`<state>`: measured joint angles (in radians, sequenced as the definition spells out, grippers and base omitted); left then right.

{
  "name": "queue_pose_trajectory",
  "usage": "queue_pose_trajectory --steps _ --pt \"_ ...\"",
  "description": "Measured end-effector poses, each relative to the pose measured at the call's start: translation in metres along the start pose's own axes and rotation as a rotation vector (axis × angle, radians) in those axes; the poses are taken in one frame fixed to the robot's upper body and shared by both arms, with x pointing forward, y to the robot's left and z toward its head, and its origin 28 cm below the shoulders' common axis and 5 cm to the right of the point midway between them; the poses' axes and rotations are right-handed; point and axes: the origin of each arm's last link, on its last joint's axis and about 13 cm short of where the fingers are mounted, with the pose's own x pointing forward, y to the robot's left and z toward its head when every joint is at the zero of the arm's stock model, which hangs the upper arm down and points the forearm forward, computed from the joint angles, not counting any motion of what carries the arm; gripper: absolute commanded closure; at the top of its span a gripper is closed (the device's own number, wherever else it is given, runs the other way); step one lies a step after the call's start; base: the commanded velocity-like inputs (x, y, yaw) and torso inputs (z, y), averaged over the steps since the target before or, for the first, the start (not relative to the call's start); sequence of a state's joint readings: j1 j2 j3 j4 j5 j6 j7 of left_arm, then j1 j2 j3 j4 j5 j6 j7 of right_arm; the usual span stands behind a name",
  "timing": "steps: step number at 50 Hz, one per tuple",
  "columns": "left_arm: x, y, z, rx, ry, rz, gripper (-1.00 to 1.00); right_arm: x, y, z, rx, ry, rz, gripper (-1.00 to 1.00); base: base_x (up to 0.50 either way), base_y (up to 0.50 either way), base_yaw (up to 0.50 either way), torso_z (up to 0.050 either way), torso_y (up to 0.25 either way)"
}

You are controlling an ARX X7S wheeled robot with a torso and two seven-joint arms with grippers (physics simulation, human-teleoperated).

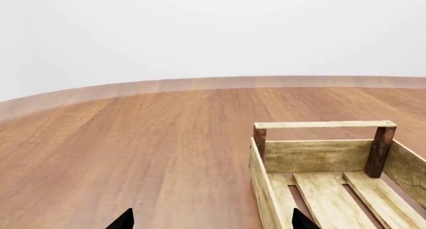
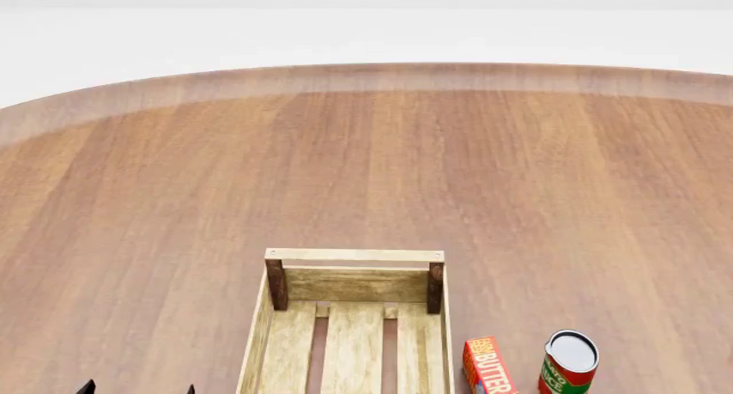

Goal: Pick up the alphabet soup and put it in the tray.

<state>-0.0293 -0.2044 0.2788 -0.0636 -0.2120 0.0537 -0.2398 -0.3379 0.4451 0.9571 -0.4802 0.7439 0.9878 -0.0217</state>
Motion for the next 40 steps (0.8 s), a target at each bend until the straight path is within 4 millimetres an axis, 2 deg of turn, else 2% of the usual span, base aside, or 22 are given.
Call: queue_pose_trajectory --steps 18,40 --pt "0.000 0.000 0.000 -0.001 -0.002 -0.002 -1.00 0.019 0.004 -0.006 0.011 0.060 -0.008 -1.00 0.00 0.00 0.00 0.000 0.000" --pt "0.000 0.000 0.000 -0.004 0.000 -0.001 -1.00 0.029 0.005 -0.014 0.003 0.120 -0.019 -1.00 0.00 0.00 0.00 0.000 0.000"
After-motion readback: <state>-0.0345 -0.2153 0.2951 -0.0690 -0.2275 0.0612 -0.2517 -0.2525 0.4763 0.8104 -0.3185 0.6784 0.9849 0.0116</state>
